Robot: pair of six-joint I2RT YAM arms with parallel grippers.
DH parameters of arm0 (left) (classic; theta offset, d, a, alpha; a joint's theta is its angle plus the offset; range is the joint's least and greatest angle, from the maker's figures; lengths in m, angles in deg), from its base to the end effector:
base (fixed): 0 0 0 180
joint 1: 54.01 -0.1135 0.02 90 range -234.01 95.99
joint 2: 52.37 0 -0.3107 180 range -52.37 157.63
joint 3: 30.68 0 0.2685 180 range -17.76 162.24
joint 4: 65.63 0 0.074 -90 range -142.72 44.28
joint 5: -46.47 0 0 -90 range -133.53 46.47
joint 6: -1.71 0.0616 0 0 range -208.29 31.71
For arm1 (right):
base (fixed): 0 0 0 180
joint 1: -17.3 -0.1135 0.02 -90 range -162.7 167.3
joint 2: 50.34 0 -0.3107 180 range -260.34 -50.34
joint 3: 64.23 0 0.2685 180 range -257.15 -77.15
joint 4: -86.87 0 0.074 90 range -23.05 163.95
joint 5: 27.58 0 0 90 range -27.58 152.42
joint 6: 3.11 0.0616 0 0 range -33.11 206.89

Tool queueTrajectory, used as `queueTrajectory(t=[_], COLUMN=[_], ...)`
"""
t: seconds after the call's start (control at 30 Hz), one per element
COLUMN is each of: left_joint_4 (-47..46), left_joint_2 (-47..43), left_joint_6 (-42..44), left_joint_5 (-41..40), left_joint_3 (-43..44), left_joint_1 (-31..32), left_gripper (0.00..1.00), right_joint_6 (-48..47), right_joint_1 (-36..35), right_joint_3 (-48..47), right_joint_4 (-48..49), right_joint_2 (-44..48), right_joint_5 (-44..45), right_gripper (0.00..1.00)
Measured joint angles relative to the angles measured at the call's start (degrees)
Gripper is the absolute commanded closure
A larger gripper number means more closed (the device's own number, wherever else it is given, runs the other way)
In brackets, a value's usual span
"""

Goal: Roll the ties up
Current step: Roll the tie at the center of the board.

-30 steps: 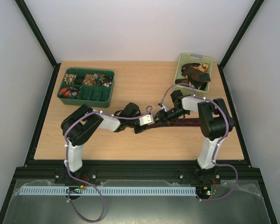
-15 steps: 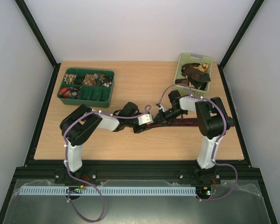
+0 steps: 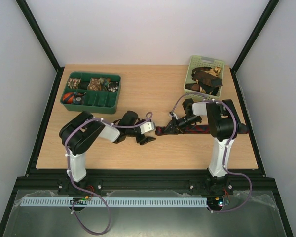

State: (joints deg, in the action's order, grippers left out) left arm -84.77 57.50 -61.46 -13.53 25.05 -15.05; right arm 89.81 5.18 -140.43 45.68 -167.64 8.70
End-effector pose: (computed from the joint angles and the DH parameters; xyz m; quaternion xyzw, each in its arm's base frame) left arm 0.2817 -0.2674 0.1151 0.5657 0.6545 -0.2754 0.4193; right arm 0.3608 0.1283 0.1036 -0.1017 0.8848 0.4548 0.0005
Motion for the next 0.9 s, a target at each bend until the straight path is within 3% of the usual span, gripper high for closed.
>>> queueTrajectory(t=[0.23, 0.43, 0.6, 0.8, 0.9], left_joint_4=[-6.36, -8.28, -6.58, -1.16, 1.46], left_joint_2=[4.37, 7.72, 7.28, 5.01, 3.96], left_joint_6=[-0.26, 0.39, 2.45, 3.52, 3.34], left_joint_5=[0.13, 0.50, 0.07, -1.53, -2.12], left_joint_3=[2.36, 5.75, 5.97, 5.95, 5.95], left_joint_1=[1.64, 2.69, 2.86, 2.82, 2.69], left_gripper=[0.29, 0.55, 0.65, 0.66, 0.66], right_joint_6=[-0.79, -1.25, -1.46, -2.93, -3.32], right_joint_1=[0.15, 0.15, 0.15, 0.20, 0.50], right_joint_3=[-0.90, -1.46, -1.46, -0.68, 0.07], right_joint_4=[-1.46, -2.34, -2.62, -3.65, -3.58], right_joint_2=[-1.03, -1.31, -1.18, 2.71, 5.66], right_joint_5=[-0.79, -0.74, -0.52, 3.08, 5.11], right_gripper=[0.99, 0.96, 0.80, 0.53, 0.49])
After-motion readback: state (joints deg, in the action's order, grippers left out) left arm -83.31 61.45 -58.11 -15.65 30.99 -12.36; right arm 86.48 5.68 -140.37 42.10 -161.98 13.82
